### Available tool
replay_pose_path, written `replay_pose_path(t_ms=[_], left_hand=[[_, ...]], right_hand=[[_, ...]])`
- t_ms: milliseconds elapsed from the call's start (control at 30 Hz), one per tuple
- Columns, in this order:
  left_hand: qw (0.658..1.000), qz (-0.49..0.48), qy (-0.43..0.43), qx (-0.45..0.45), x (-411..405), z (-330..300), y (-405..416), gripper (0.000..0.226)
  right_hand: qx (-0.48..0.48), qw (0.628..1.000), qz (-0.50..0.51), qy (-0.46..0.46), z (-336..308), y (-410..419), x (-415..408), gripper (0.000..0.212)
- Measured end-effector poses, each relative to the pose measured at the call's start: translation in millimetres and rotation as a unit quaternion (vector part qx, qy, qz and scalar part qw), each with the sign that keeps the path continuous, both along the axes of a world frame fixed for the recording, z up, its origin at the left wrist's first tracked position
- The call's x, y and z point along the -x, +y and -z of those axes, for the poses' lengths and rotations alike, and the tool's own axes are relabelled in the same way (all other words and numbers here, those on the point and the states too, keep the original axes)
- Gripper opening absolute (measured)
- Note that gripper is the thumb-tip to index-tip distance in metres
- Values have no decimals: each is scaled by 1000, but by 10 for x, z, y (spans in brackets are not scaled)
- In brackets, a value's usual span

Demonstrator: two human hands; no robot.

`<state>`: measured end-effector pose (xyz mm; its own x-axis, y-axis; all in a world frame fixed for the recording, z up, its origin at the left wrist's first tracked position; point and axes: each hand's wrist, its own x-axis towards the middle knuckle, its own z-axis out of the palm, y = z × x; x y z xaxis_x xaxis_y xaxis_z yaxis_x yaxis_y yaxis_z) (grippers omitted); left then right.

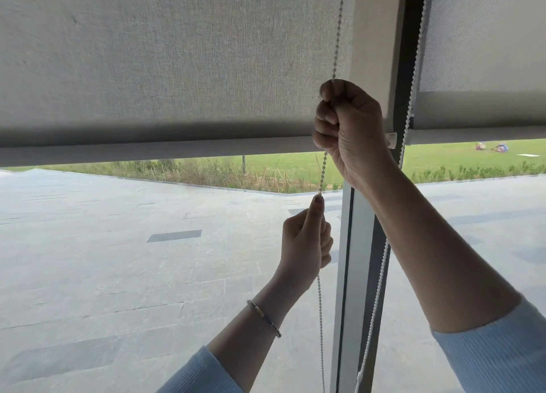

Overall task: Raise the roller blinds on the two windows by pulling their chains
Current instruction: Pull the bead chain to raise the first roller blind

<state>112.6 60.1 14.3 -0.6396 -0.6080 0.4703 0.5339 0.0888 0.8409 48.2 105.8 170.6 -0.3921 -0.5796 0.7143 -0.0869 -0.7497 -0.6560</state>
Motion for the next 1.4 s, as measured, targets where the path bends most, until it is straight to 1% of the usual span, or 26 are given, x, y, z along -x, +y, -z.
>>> replay_pose_path(t_ms=[133, 433, 667, 1400], left_hand=[[1000, -8, -7, 4, -16, 40, -15, 54], [1000, -15, -15, 22, -26, 29, 21, 56], [1000, -8, -12, 18, -12, 34, 70, 54], [999, -20, -14, 26, -35, 111, 96, 53]], right_hand=[[-15, 1000, 9, -7, 58, -9, 3, 41], [-1, 1000, 9, -3, 78, -9, 25, 42], [11, 1000, 8, -7, 92, 49, 32, 43], [-7, 1000, 16, -7, 151, 87, -22, 42]])
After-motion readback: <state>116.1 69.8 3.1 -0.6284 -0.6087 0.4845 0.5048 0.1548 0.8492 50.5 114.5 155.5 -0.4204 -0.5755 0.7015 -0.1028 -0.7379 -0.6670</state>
